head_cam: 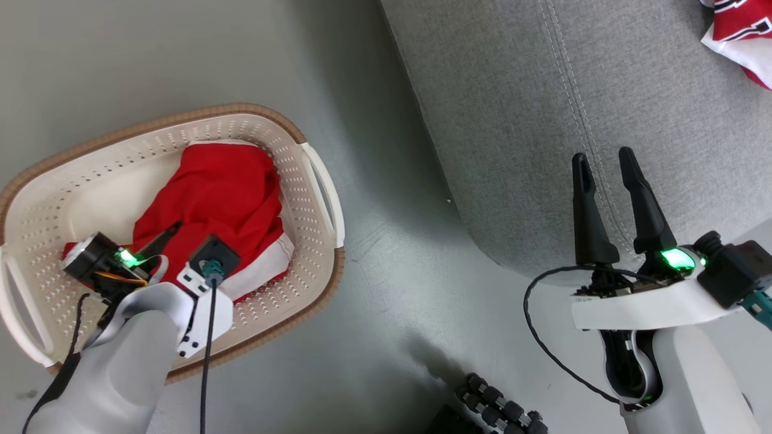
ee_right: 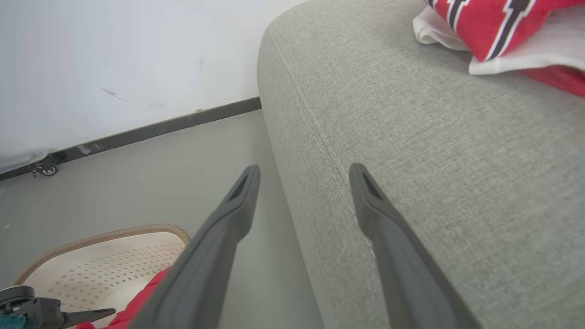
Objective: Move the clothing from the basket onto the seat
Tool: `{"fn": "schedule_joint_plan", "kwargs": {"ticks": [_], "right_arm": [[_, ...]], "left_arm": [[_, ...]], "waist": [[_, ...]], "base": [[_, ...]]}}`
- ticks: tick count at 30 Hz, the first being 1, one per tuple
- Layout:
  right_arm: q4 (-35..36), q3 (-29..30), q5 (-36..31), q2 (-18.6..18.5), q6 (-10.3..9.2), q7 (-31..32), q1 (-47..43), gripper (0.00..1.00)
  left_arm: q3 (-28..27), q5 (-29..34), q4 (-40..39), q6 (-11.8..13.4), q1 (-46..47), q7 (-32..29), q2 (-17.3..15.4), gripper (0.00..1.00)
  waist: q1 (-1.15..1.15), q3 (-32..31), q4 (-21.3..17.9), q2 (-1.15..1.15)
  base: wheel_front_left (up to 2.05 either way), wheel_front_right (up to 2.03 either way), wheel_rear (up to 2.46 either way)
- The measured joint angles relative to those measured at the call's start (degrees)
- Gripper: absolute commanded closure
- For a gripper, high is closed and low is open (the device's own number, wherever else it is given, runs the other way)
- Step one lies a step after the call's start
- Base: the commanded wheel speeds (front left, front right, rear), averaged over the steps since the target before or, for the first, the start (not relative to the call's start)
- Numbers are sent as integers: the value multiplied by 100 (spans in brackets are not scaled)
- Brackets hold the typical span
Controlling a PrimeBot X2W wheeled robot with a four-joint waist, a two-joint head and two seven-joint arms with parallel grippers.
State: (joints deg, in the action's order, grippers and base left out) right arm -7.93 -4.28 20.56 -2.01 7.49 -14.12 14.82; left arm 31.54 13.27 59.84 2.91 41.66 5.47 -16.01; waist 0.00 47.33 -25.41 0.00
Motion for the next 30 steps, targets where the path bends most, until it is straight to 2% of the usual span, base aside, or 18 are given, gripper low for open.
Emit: {"fn": "schedule_joint_plan", "kwargs": {"ticks": [5,16,28,30], "right_arm": [[-151,-146,63,-1,0,-2,116,0],[-157,-212,191,0,0,-8,366,0],[-158,-253,264,0,0,-8,461,0],[-162,-254,264,0,0,-8,526,0]], "left_arm": [[-75,0,192,98,69,-133,-199,0],[-58,64,378,193,248,-298,-355,0],[74,171,650,212,356,-634,-248,1],[81,170,691,174,359,-699,-213,51]], "waist": [[0,130,-141,0],[0,303,-333,0],[0,405,-442,0],[0,406,-447,0]], "base": [[0,0,0],[0,0,0],[0,0,0],[0,0,0]]}}
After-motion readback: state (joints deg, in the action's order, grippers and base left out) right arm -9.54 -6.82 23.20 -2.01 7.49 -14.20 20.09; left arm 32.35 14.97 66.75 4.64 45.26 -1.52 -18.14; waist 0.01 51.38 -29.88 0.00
